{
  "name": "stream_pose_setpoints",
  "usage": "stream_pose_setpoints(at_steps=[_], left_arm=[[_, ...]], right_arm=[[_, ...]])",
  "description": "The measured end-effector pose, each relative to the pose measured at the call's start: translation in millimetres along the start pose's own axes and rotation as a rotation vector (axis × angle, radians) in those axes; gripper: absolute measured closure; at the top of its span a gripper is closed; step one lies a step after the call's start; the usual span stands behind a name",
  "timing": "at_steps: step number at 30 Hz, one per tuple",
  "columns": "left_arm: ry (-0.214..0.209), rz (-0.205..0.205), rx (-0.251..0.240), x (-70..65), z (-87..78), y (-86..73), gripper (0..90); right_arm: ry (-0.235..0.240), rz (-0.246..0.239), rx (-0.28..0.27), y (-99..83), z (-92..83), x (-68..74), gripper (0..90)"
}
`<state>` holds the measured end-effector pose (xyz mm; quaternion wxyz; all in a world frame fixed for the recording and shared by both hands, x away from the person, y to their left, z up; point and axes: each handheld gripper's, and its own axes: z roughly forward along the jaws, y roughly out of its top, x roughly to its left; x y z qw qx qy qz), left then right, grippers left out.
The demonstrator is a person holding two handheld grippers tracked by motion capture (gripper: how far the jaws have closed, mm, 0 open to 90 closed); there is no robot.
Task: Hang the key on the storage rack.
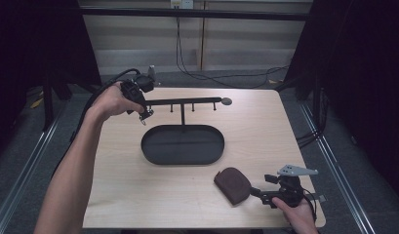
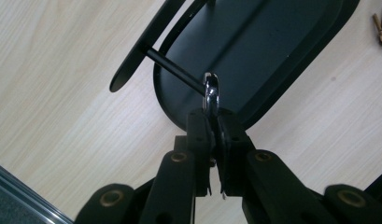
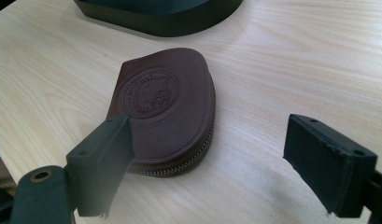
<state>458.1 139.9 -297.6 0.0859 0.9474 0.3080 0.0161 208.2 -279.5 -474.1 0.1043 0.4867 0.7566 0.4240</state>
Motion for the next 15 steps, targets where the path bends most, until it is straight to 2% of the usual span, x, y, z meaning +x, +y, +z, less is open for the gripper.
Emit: stream_pose_setpoints(at_steps=[13, 15], left_arm=[[0.044, -0.028, -0.001, 1.7, 3.3, 1.0, 81.6], [0.032, -0.021, -0.003, 2.2, 2.7, -0.5, 82.0]], right_arm=[[0.004, 0.0, 0.003, 0.0, 0.3, 0.2, 15.5], [0.002, 0.002, 0.007, 0.1, 0.3, 0.5, 15.5]])
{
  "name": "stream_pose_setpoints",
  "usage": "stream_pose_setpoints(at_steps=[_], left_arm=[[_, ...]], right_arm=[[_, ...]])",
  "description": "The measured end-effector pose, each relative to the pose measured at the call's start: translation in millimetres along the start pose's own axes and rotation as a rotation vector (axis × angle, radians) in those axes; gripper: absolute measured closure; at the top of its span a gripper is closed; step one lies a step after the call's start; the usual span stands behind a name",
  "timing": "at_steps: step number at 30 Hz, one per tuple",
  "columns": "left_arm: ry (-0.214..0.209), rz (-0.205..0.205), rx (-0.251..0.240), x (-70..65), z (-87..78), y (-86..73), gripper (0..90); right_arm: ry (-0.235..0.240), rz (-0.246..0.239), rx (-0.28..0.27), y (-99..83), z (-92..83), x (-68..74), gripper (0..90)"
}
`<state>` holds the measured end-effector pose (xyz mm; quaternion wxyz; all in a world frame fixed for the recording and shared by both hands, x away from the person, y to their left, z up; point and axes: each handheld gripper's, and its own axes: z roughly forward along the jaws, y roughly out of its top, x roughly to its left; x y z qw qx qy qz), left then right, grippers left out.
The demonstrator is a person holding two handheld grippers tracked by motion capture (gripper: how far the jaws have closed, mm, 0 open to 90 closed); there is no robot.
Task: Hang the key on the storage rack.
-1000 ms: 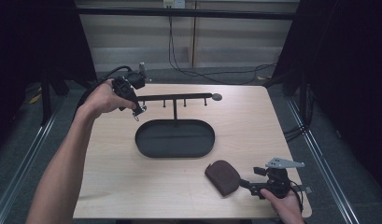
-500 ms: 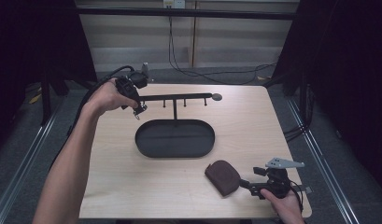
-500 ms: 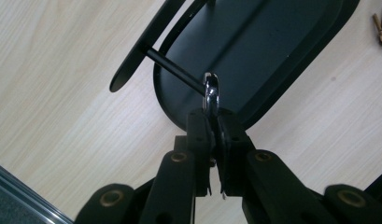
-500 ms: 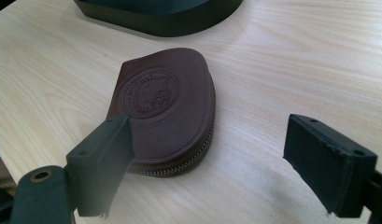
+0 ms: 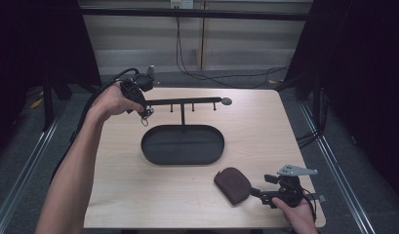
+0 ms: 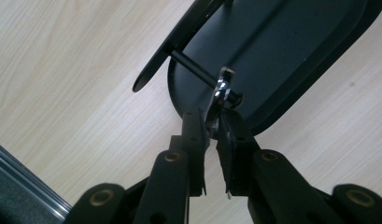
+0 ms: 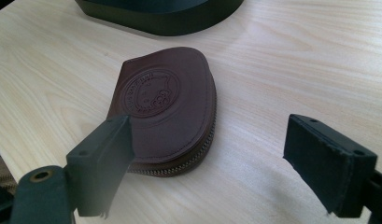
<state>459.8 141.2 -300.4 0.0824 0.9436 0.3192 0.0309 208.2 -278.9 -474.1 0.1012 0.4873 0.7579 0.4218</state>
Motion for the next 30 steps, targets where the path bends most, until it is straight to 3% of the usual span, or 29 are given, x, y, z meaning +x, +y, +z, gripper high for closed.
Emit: stream_pose_setpoints(at_steps=[14, 15, 16, 17, 21, 24, 25, 28, 30], left_arm=[[-0.015, -0.029, 0.001, -1.0, -1.1, -17.9, 75.9], [-0.035, -0.054, -0.066, 0.2, -4.9, -24.8, 73.3], [-0.035, -0.054, -0.066, 0.2, -4.9, -24.8, 73.5], [-0.075, -0.053, -0.087, -1.8, -4.6, -31.3, 72.9], [-0.077, -0.049, -0.092, -6.8, -1.1, -39.5, 68.1], [-0.078, -0.06, -0.132, -10.8, 1.5, -46.9, 62.9], [-0.084, -0.068, -0.16, -12.6, 4.1, -53.0, 55.5], [-0.088, -0.075, -0.18, -13.4, 6.3, -58.7, 48.3], [-0.077, -0.105, -0.21, -13.8, 9.0, -65.9, 45.5]], right_arm=[[-0.005, 0.001, 0.005, 0.1, 0.6, 0.4, 15.5], [-0.002, -0.005, 0.002, 0.1, 0.7, 0.5, 15.5], [-0.002, -0.005, 0.002, 0.1, 0.7, 0.5, 15.5], [-0.003, -0.005, 0.002, 0.1, 0.7, 0.6, 15.5], [-0.005, -0.009, 0.006, 0.2, 1.2, 0.5, 15.5], [-0.006, -0.009, 0.004, 0.2, 1.1, 0.5, 15.5], [-0.007, -0.009, 0.003, 0.1, 0.8, 0.7, 15.5], [-0.009, -0.008, 0.003, 0.1, 0.8, 0.8, 15.5], [-0.011, -0.007, 0.003, 0.1, 0.9, 0.6, 15.5]])
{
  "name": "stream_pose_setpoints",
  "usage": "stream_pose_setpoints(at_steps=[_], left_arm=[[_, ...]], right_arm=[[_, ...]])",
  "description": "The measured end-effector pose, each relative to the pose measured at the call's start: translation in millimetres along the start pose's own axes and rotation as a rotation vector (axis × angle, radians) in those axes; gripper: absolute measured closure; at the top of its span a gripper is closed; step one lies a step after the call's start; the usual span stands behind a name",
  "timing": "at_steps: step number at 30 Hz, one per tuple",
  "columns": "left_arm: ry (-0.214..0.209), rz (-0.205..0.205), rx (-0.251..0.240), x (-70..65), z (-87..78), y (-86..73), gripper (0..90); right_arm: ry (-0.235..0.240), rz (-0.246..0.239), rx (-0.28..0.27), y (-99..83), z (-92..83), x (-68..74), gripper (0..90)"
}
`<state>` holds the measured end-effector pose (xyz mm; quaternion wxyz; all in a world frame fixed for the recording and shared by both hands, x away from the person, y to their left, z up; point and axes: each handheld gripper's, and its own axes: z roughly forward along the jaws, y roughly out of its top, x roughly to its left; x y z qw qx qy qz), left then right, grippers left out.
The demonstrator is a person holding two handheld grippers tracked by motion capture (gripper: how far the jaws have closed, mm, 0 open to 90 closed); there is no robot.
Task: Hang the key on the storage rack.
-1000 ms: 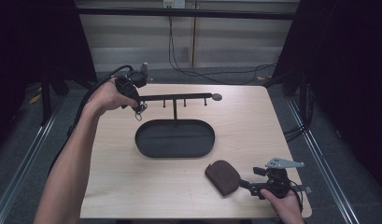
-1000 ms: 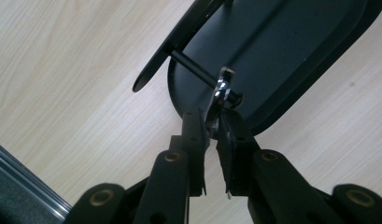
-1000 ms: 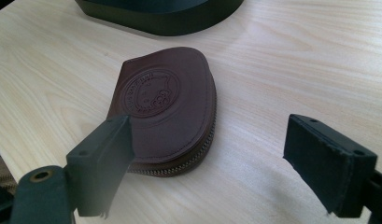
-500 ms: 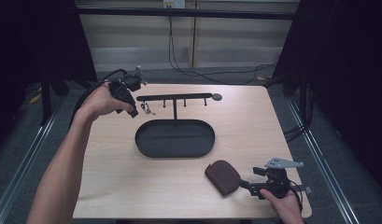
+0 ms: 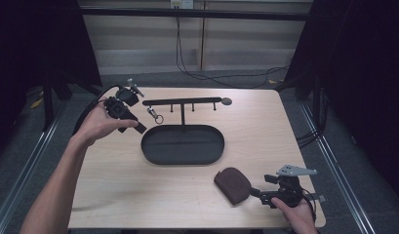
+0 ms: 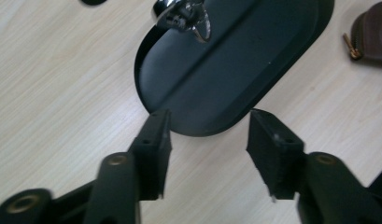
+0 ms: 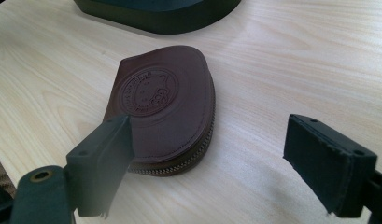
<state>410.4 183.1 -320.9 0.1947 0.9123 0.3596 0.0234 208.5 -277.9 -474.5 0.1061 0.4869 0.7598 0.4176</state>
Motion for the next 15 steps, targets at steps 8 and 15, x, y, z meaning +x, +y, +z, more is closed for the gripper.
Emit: stream_pose_setpoints(at_steps=[8, 15], left_arm=[[0.024, -0.054, -0.094, -4.5, 9.3, -28.2, 34.4], [0.002, -0.084, -0.203, -10.5, 15.8, -48.5, 30.5]], right_arm=[[0.001, 0.005, 0.001, 0.5, 0.9, -0.7, 15.5], [0.002, 0.01, 0.002, 1.3, 1.6, -1.7, 15.5]])
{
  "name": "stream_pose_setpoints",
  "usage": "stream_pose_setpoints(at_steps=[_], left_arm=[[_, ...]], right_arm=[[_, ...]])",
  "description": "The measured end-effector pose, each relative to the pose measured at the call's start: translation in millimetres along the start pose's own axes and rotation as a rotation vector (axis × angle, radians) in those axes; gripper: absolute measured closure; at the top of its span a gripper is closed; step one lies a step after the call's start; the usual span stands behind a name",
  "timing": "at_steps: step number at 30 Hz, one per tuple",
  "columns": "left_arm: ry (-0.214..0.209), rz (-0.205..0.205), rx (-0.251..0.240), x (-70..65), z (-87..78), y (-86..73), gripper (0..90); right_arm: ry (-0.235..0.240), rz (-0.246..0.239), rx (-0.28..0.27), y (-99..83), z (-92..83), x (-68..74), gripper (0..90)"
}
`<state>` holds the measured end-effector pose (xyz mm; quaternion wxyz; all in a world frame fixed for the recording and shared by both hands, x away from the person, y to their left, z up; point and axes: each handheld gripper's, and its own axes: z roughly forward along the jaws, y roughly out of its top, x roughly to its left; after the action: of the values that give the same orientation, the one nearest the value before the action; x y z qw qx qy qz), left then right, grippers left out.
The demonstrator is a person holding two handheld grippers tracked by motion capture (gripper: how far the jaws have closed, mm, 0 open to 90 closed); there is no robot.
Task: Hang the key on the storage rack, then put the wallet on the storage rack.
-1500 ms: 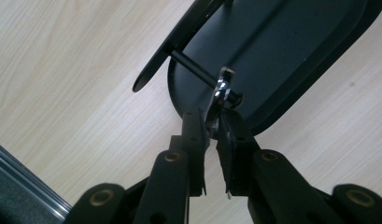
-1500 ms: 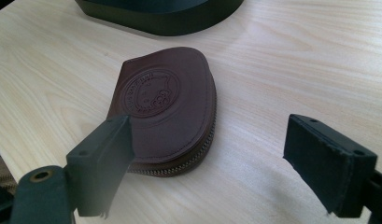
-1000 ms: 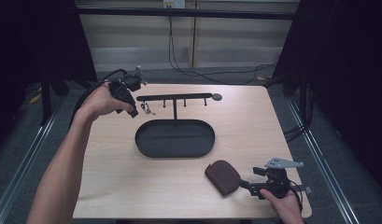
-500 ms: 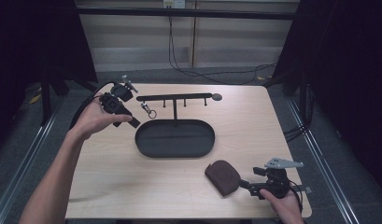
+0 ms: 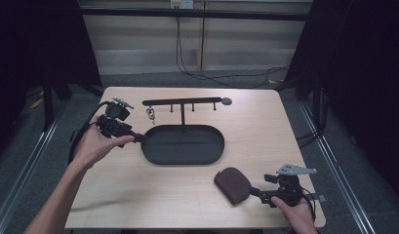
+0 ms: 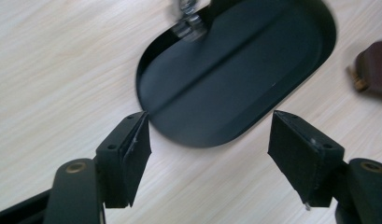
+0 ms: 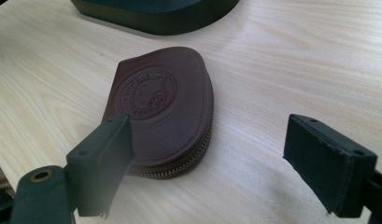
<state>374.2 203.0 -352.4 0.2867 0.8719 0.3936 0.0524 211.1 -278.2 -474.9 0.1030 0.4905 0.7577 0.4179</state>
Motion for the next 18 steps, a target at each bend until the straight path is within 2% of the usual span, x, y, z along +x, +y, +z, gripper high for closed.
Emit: stream_pose_setpoints(at_steps=[1, 4, 6, 8, 10, 13, 15, 16, 17, 18], left_arm=[[-0.008, -0.002, -0.019, -1.9, 1.5, -5.4, 31.7], [-0.045, 0.0, -0.012, -5.2, 5.3, -18.2, 32.4], [-0.008, 0.021, -0.011, -9.1, 10.3, -32.2, 30.3], [-0.021, 0.018, -0.02, -9.0, 11.3, -36.8, 29.1], [0.002, -0.003, -0.051, -9.9, 13.6, -49.0, 27.8], [-0.006, -0.016, -0.08, -11.1, 13.3, -56.0, 26.4], [-0.009, 0.007, -0.078, -14.4, 11.6, -62.4, 25.6], [-0.029, 0.025, -0.091, -17.2, 9.7, -68.3, 21.9], [-0.029, 0.025, -0.091, -17.2, 9.7, -68.3, 19.6], [-0.032, 0.048, -0.095, -18.9, 8.7, -71.9, 19.6]], right_arm=[[0.0, 0.004, 0.001, 0.2, 0.3, -0.1, 15.5], [-0.002, 0.003, 0.004, 0.3, 0.6, 0.1, 15.5], [-0.003, 0.0, -0.001, 0.0, -0.1, 0.3, 15.5], [-0.003, 0.0, -0.002, 0.1, -0.1, 0.3, 15.5], [-0.003, 0.001, -0.003, -0.2, -0.4, 0.3, 15.5], [-0.005, 0.002, -0.004, -0.4, -0.9, 0.3, 15.6], [-0.003, 0.005, -0.003, -0.7, -1.5, 0.8, 15.6], [-0.003, 0.005, -0.004, -0.7, -2.0, 1.2, 15.5], [-0.003, 0.005, -0.004, -0.7, -2.0, 1.2, 15.5], [-0.003, 0.004, -0.004, -0.6, -1.8, 1.0, 15.6]])
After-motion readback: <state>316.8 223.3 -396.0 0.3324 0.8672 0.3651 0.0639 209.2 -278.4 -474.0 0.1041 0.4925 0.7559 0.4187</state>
